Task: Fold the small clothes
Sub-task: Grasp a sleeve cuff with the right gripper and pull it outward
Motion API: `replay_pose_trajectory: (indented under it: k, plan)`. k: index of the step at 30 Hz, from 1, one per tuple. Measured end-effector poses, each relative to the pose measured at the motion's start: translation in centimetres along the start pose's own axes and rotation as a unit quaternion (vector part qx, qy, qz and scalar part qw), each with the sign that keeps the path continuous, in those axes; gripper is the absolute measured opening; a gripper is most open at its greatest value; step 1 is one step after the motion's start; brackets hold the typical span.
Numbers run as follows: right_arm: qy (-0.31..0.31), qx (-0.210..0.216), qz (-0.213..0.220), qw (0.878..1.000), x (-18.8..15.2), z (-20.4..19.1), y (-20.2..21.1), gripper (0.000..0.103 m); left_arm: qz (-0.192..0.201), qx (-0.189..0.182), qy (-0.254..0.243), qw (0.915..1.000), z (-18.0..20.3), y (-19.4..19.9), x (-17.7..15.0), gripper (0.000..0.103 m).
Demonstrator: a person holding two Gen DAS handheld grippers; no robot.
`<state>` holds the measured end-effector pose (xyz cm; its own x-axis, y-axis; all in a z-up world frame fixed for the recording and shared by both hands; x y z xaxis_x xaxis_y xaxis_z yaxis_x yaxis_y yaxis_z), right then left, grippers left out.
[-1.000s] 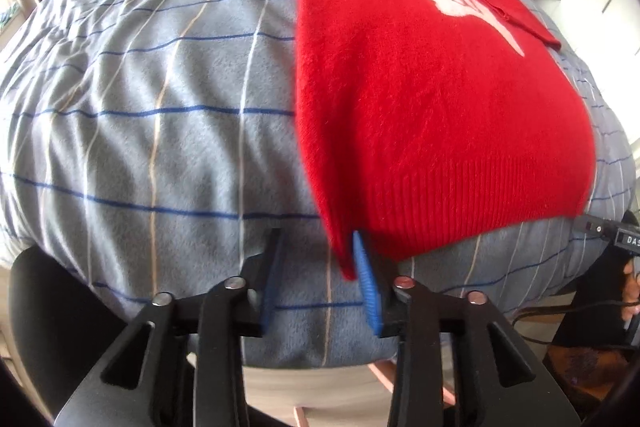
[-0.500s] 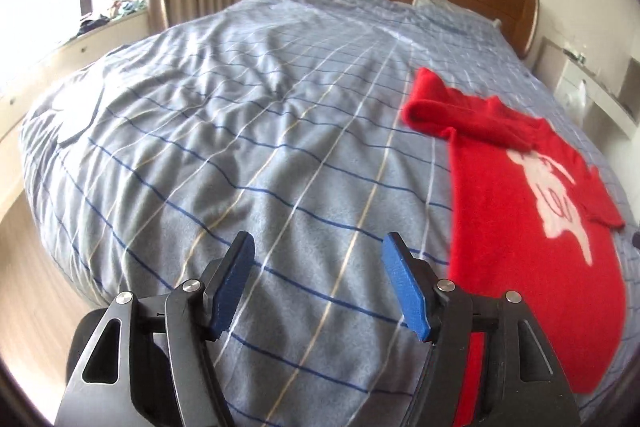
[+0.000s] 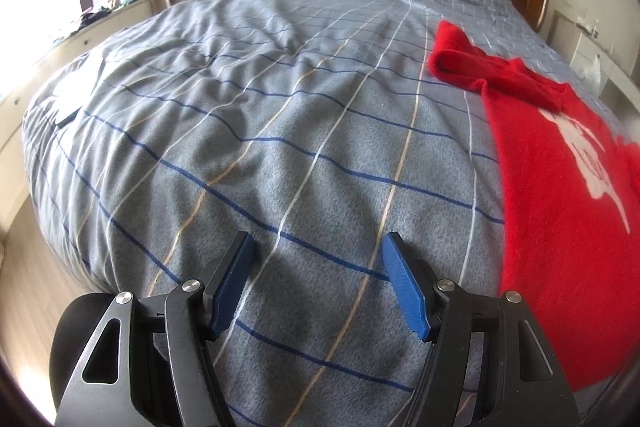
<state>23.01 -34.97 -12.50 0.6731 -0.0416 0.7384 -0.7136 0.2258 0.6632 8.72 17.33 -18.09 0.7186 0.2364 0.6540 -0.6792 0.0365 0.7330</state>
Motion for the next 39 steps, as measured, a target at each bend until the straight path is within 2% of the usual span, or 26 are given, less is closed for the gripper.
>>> replay_pose_trajectory:
  k: [2, 4, 7, 12, 17, 23, 25, 27, 29, 31, 33, 35, 37, 39]
  plan:
    - [-0.068, -0.037, -0.004, 0.997, 0.0, 7.3, 0.6, 0.007, 0.001, -0.001, 0.004, 1.0000, 0.0, 0.0, 0.0, 0.069]
    - [-0.136, -0.065, -0.023, 0.988, -1.2, 14.1, 0.9, 0.007, 0.002, 0.000, 0.003, 1.0000, 0.0, 0.1, 0.0, 0.069]
    - [-0.215, -0.072, -0.063, 0.972, -4.5, 20.7, 0.4, 0.007, 0.003, 0.005, 0.001, 1.0000, 0.1, -0.1, 0.0, 0.069]
    - [-0.318, -0.045, -0.123, 0.939, -10.5, 24.5, -1.8, 0.007, 0.002, 0.012, -0.006, 0.9999, 0.2, -0.2, -0.2, 0.069]
    - [-0.365, -0.031, -0.137, 0.920, -14.0, 25.8, -3.3, 0.007, 0.001, 0.020, -0.015, 0.9997, 0.3, -0.4, -0.4, 0.069]
    - [-0.365, -0.022, -0.150, 0.919, -14.4, 26.1, -2.6, 0.009, 0.001, 0.021, -0.016, 0.9996, 0.3, -0.4, -0.4, 0.069]
    - [-0.360, -0.040, -0.155, 0.919, -14.3, 26.7, -1.9, 0.014, 0.001, 0.021, -0.016, 0.9996, 0.3, -0.4, -0.4, 0.069]
    - [-0.349, -0.064, -0.146, 0.924, -13.8, 27.4, -0.6, 0.014, 0.001, 0.022, -0.016, 0.9996, 0.3, -0.4, -0.4, 0.069]
    - [-0.324, -0.080, -0.116, 0.935, -12.3, 27.2, 0.8, 0.014, 0.001, 0.022, -0.017, 0.9996, 0.3, -0.4, -0.4, 0.070]
    - [-0.302, -0.057, -0.084, 0.948, -10.6, 26.0, 1.9, 0.015, 0.001, 0.025, -0.018, 0.9995, 0.4, -0.5, -0.5, 0.071]
    - [-0.291, -0.011, -0.087, 0.953, -10.0, 24.2, 1.3, 0.016, 0.000, 0.025, -0.020, 0.9995, 0.5, -0.6, -0.5, 0.074]
    - [-0.278, 0.004, -0.115, 0.954, -10.8, 22.8, -0.1, 0.018, -0.001, 0.024, -0.022, 0.9995, 0.5, -0.5, -0.5, 0.075]
    - [-0.279, -0.003, -0.147, 0.949, -12.7, 22.2, -1.5, 0.018, -0.009, 0.016, -0.022, 0.9996, 0.5, 0.1, -0.5, 0.075]
    - [-0.296, -0.003, -0.134, 0.946, -13.7, 22.4, -1.2, 0.017, -0.007, 0.003, -0.030, 0.9995, 0.8, 1.3, 0.2, 0.075]
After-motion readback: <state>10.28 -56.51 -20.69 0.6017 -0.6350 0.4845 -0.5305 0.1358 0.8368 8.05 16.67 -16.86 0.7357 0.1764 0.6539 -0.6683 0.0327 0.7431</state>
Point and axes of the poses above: each gripper's, at about its wrist camera, not at the fingertips, and y roughly against the way its jaws point, z to its right, x to its top, the point moved 6 cm from there along -y, roughly the way its jaws point, and after that the axes turned 12 degrees about -x, right-handed, at the moved point
